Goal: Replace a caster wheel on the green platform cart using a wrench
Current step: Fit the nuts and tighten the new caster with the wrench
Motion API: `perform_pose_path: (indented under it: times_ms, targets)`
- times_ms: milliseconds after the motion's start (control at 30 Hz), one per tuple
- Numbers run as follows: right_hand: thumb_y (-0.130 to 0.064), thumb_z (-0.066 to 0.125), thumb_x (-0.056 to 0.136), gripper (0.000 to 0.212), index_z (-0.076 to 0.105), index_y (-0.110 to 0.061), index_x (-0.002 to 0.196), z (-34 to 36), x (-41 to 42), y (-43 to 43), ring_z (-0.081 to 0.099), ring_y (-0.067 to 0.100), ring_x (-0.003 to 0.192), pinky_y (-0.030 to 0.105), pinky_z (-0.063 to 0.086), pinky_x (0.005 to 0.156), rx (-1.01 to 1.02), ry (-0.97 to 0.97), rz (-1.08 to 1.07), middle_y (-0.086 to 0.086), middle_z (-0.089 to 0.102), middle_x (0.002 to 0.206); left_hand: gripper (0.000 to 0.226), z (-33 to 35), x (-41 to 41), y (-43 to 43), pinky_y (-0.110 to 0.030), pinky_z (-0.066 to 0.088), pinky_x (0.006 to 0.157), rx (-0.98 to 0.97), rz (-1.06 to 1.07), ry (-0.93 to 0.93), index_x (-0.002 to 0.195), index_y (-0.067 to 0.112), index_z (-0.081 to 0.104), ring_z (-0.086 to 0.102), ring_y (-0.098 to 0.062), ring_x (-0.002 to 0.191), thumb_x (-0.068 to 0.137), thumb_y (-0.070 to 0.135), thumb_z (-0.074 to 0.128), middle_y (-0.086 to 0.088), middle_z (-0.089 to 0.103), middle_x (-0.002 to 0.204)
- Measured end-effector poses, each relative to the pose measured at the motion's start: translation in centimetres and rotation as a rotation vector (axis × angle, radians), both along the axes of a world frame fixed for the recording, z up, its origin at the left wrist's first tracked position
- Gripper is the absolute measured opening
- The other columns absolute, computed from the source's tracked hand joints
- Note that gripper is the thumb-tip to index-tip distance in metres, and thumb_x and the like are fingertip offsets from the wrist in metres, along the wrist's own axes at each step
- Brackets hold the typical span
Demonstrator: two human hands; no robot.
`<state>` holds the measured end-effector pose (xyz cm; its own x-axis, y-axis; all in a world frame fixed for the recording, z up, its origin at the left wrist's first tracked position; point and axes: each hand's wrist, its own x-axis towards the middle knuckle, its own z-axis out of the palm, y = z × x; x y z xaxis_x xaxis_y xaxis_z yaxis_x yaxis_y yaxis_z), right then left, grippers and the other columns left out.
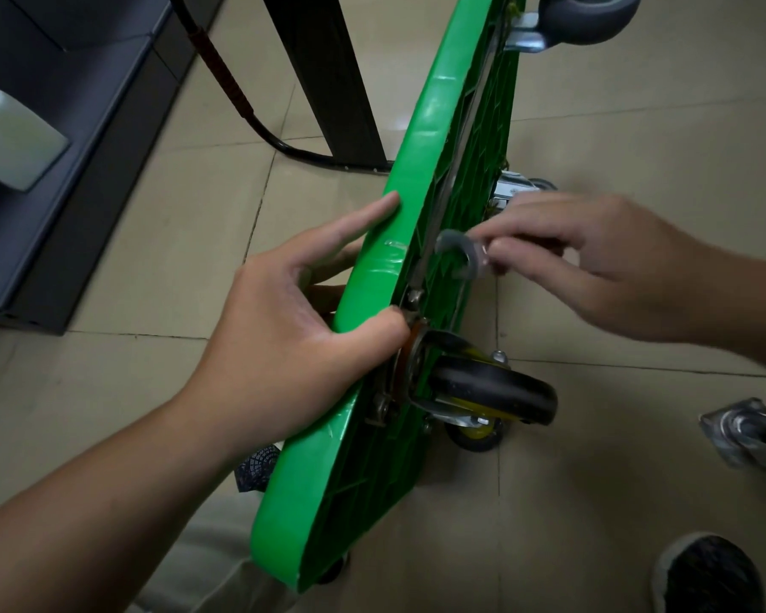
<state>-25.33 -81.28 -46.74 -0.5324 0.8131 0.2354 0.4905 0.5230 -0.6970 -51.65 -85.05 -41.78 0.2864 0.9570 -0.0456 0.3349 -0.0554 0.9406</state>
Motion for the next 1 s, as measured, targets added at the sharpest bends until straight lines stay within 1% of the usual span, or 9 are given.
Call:
perform_pose_path:
  times_ms: [67,133,267,400,500,667,833,933,1000]
  targets:
    - [-0.020,0.053,0.106,0.021,0.070,-0.010,0.112,1.0,1.3,1.7,0.058,0.022,0.085,0.039,0.049,0.079,0.258,-0.233,0.161,0.001,0.063,0.094,0.076,0.0,0.0,0.0,-0.027,0.064,0.077,0.006,0.002,0.013,0.149,0.032,0.055,0.077,-0.010,0.097,0.079,0.011,0.077,0.009,0.072,0.128]
    - [-0.017,0.051,0.106,0.020,0.067,-0.006,0.108,2.0,1.6,3.3,0.054,0.032,0.082,0.051,0.046,0.073,0.496,-0.381,0.248,0.010,0.060,0.094,0.077,0.0,0.1,-0.1,-0.027,0.064,0.076,0.004,0.001,0.011,0.149,0.032,0.055,0.077,-0.010,0.096,0.079,0.011,0.077,0.009,0.072,0.129]
    - [-0.001,0.049,0.103,0.017,0.055,-0.008,0.118,3.8,0.1,5.2,0.054,0.032,0.073,0.047,0.044,0.068,0.752,-0.483,0.422,0.018,0.059,0.095,0.076,0.1,0.1,-0.1,-0.026,0.064,0.076,0.001,-0.008,0.005,0.149,0.030,0.055,0.078,-0.011,0.096,0.079,0.010,0.076,0.009,0.073,0.129]
    - [0.002,0.053,0.097,0.024,0.061,-0.004,0.118,4.6,-1.3,6.0,0.062,0.038,0.074,0.053,0.053,0.070,0.802,-0.521,0.562,0.023,0.063,0.102,0.075,0.0,0.1,0.0,-0.025,0.063,0.075,0.005,-0.009,0.019,0.147,0.033,0.057,0.078,-0.012,0.094,0.079,0.011,0.077,0.009,0.073,0.128]
    - [0.000,0.051,0.101,0.018,0.063,-0.005,0.114,4.6,-1.8,6.3,0.060,0.038,0.076,0.054,0.051,0.075,0.863,-0.528,0.565,0.021,0.061,0.101,0.074,-0.1,0.0,0.1,-0.027,0.063,0.077,0.005,-0.007,0.014,0.147,0.033,0.057,0.078,-0.013,0.095,0.079,0.010,0.076,0.009,0.073,0.128]
    - [0.000,0.058,0.101,0.015,0.066,-0.003,0.112,4.0,-1.9,5.7,0.060,0.039,0.075,0.056,0.052,0.072,0.842,-0.518,0.530,0.024,0.062,0.101,0.074,-0.3,-0.1,0.2,-0.027,0.063,0.079,0.003,-0.019,0.008,0.148,0.031,0.056,0.078,-0.014,0.098,0.080,0.009,0.076,0.007,0.073,0.129]
    - [-0.010,0.053,0.105,0.019,0.069,-0.001,0.107,3.2,-2.2,4.9,0.061,0.039,0.079,0.053,0.053,0.074,0.821,-0.449,0.454,0.023,0.065,0.100,0.075,0.2,0.1,0.1,-0.026,0.063,0.073,-0.007,-0.017,0.044,0.147,0.034,0.056,0.079,-0.015,0.091,0.079,0.009,0.076,0.011,0.074,0.124]
    - [-0.019,0.059,0.104,0.024,0.070,0.001,0.102,2.6,-2.0,4.9,0.064,0.039,0.079,0.053,0.054,0.076,0.756,-0.390,0.401,0.021,0.067,0.096,0.073,0.8,0.4,0.2,-0.025,0.063,0.063,-0.021,-0.005,0.095,0.142,0.041,0.058,0.079,-0.012,0.082,0.078,0.014,0.082,0.023,0.074,0.115]
    - [-0.030,0.062,0.102,0.030,0.071,-0.002,0.100,2.3,-1.7,5.0,0.064,0.038,0.078,0.052,0.054,0.072,0.703,-0.369,0.322,0.018,0.069,0.094,0.072,1.2,0.9,0.2,-0.024,0.063,0.060,-0.029,0.034,0.141,0.137,0.044,0.060,0.078,-0.009,0.081,0.077,0.019,0.090,0.018,0.074,0.112]
